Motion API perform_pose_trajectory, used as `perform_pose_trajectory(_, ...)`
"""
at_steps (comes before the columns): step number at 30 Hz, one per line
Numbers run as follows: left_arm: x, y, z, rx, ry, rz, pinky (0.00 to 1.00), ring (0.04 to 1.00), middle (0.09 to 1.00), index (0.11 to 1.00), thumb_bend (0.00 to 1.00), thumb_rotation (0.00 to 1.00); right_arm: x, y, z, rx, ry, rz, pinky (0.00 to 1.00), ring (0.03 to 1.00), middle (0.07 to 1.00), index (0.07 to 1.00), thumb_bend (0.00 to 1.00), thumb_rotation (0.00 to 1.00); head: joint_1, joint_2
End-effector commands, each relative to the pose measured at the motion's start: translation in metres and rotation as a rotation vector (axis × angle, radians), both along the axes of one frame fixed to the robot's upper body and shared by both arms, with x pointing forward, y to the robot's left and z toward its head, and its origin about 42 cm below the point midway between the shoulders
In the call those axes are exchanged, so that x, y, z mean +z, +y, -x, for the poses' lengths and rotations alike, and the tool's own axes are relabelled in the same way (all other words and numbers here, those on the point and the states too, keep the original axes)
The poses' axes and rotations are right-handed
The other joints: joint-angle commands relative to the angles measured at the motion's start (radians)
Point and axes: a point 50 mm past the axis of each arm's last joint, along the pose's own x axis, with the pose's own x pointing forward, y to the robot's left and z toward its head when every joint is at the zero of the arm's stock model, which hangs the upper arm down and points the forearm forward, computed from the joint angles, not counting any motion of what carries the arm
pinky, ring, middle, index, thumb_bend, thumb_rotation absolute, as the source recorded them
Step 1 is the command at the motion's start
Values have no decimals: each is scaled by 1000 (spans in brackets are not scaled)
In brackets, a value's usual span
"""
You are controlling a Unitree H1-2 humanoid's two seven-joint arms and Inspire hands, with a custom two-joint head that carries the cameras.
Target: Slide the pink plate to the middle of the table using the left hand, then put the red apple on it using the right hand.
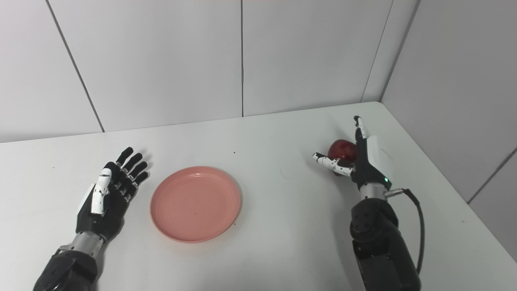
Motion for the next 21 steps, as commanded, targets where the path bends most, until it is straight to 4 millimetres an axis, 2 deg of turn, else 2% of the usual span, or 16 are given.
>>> perform_pose_trajectory(1, -26, 8, 13, 9, 126, -19, 934, 928, 935, 922, 361, 1000, 22, -5, -10, -4, -64, 40, 755, 863, 912, 939, 1000, 429, 1, 1)
perform_pose_trajectory(16, -25, 8, 15, 7, 126, -23, 932, 922, 928, 915, 362, 1000, 17, -5, -17, -8, -48, 22, 748, 846, 880, 885, 1000, 355, 6, 3)
perform_pose_trajectory(21, -24, 8, 15, 7, 124, -23, 929, 922, 926, 912, 364, 1000, 17, -6, -17, -4, -60, 1, 658, 750, 786, 816, 1000, 300, 7, 5)
